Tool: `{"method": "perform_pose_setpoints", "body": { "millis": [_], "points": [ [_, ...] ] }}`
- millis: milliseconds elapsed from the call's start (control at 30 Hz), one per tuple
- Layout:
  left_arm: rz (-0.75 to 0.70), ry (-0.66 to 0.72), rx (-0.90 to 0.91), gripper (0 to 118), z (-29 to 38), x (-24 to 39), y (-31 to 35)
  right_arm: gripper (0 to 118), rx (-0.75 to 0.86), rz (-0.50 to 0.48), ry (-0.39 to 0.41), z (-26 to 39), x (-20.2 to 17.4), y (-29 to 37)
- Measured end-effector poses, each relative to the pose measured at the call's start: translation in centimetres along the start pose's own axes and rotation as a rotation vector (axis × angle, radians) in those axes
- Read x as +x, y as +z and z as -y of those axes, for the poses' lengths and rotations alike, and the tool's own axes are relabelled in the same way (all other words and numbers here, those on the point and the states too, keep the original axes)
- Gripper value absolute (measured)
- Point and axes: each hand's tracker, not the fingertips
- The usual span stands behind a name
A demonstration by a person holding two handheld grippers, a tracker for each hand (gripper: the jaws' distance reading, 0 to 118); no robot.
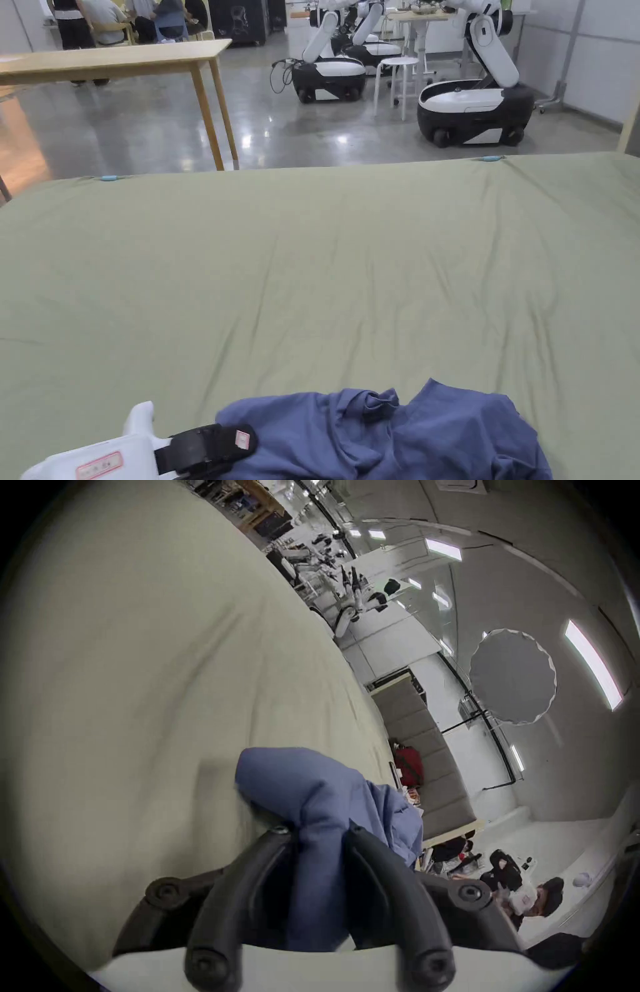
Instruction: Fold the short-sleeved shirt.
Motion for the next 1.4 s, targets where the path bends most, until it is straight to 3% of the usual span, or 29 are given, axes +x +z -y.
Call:
{"method": "perform_pose_setpoints", "body": {
  "millis": [133, 200, 267, 533, 767, 1000, 1133, 1167, 1200, 1300, 1333, 1400],
  "points": [
    [-0.059, -0.011, 0.069, 18, -0.9, -0.9, 4.1, 1, 0.005, 0.004, -0.007, 0.0, 0.0, 0.0],
    [-0.069, 0.072, 0.123, 18, -0.8, -1.9, 5.6, 1, 0.009, -0.002, -0.021, 0.1, 0.2, -0.1],
    [-0.046, 0.064, 0.103, 18, -0.6, -1.5, 5.9, 1, 0.008, -0.009, -0.026, 0.1, 0.2, -0.4],
    [0.080, -0.113, 0.039, 18, -1.4, 10.7, 3.8, 1, -0.010, -0.020, -0.019, 0.1, -0.1, -0.9],
    [0.065, -0.261, -0.158, 18, -1.5, 20.5, -5.8, 1, 0.001, -0.008, -0.026, 0.5, 0.3, -0.1],
    [-0.032, -0.229, -0.353, 18, 2.6, 20.0, -17.7, 1, 0.008, 0.036, -0.052, 1.3, 1.6, 1.5],
    [-0.068, -0.193, -0.381, 18, 4.1, 18.7, -20.5, 1, 0.018, 0.069, -0.076, 2.2, 3.2, 2.7],
    [-0.071, -0.180, -0.384, 21, 4.3, 18.5, -20.6, 1, 0.019, 0.078, -0.085, 2.2, 3.5, 2.9],
    [-0.058, -0.170, -0.387, 33, 4.5, 18.5, -20.7, 1, 0.017, 0.089, -0.093, 2.4, 3.8, 3.1],
    [0.082, -0.121, -0.407, 92, 5.1, 18.3, -21.7, 1, 0.007, 0.106, -0.103, 2.8, 4.4, 3.2],
    [0.119, -0.103, -0.417, 99, 5.3, 18.3, -22.0, 1, 0.004, 0.111, -0.106, 2.9, 4.5, 3.1],
    [0.116, -0.100, -0.444, 99, 5.3, 19.3, -22.1, 1, -0.005, 0.116, -0.115, 3.0, 4.7, 3.0]
  ]
}}
